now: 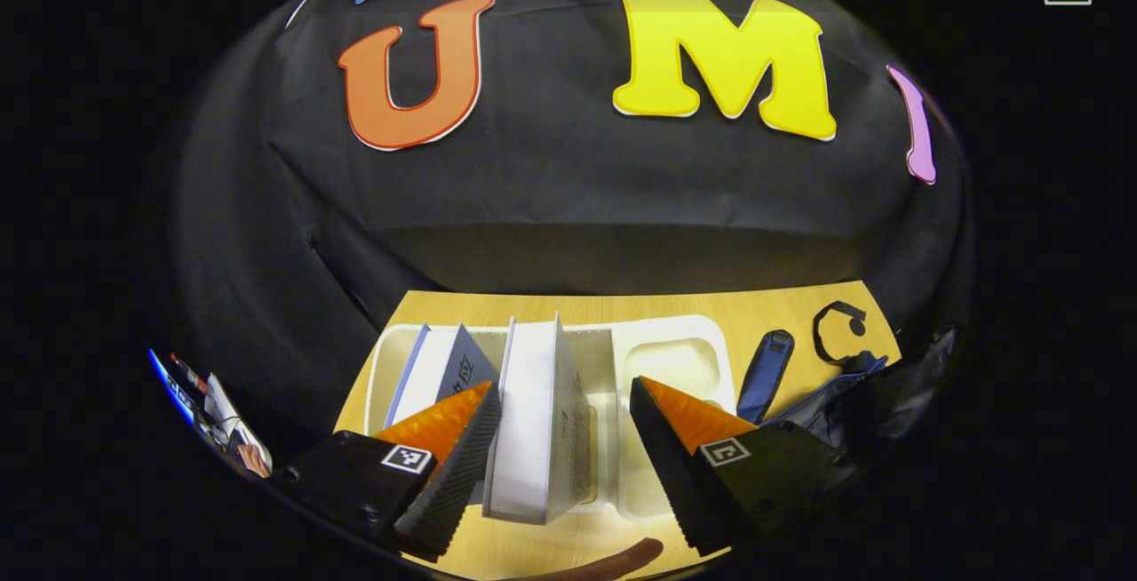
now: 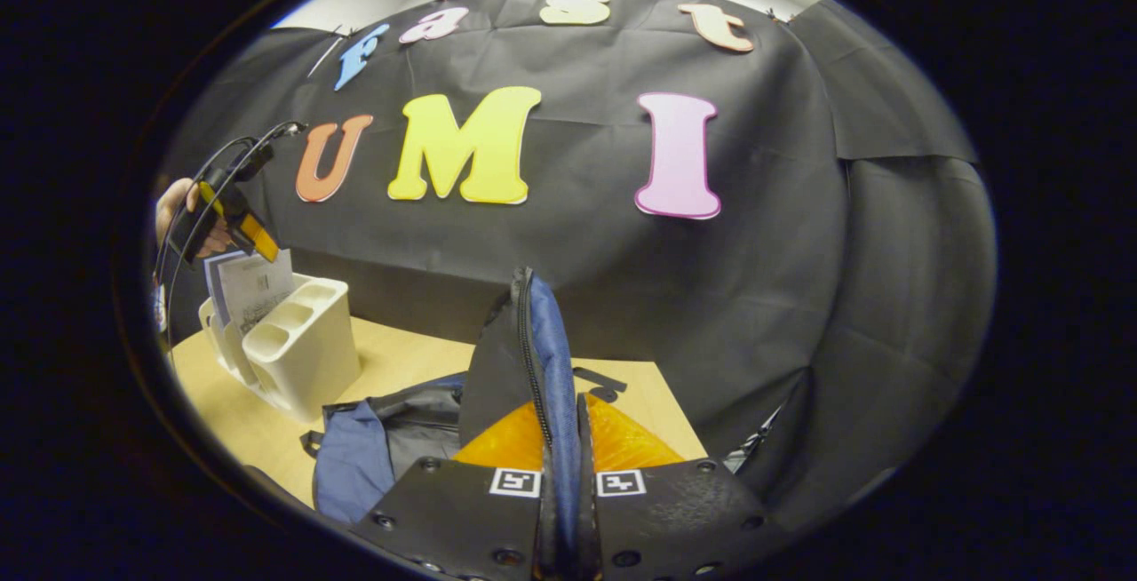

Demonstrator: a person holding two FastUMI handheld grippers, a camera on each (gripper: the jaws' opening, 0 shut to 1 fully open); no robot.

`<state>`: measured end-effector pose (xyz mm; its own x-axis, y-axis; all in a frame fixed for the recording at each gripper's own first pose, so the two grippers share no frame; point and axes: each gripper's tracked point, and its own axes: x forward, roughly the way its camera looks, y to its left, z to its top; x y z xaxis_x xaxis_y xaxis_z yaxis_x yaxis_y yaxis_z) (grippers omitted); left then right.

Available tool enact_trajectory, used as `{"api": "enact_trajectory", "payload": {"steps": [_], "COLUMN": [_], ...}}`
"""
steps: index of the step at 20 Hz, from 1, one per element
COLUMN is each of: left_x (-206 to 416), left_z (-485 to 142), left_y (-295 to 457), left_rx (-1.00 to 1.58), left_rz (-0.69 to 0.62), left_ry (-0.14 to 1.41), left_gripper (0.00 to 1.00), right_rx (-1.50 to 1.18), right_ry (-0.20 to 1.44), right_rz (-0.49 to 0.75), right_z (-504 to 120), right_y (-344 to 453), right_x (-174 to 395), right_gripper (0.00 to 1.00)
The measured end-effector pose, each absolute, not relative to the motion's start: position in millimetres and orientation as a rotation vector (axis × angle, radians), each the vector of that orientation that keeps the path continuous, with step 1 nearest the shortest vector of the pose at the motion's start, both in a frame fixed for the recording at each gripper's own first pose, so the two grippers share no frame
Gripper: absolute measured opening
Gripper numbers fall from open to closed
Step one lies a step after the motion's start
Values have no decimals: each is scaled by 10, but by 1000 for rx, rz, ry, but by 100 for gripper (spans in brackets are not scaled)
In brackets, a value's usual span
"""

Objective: Open the schoolbag, grab two books from the bookshelf and put them into the schoolbag.

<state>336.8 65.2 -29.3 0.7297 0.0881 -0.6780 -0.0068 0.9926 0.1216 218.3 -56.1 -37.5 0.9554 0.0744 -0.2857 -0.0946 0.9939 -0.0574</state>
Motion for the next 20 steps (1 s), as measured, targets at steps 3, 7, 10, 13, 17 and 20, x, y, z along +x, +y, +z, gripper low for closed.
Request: {"api": "enact_trajectory", "payload": {"steps": [3, 7, 10, 13, 17, 20], "left_x": [3378, 3352, 3361, 3351, 3392, 3395], "left_z": [-310, -313, -324, -273, -147, -204], "left_y": [690, 589, 522, 484, 520, 563], "left_rx": [117, 87, 77, 79, 127, 140], "left_rz": [62, 31, 16, 3, 22, 31], "left_ry": [759, 765, 768, 760, 717, 732], "left_gripper": [93, 93, 93, 93, 93, 93], "right_rx": [-76, -103, -112, -122, -128, -120], "right_ry": [299, 294, 297, 304, 307, 312], "right_rz": [89, 100, 95, 96, 95, 91], "right_z": [-415, -412, -420, -430, -440, -453], "right_y": [-551, -500, -491, -478, -448, -445], "right_x": [2200, 2195, 2197, 2184, 2192, 2196], "right_gripper": [8, 8, 9, 9, 9, 9]}}
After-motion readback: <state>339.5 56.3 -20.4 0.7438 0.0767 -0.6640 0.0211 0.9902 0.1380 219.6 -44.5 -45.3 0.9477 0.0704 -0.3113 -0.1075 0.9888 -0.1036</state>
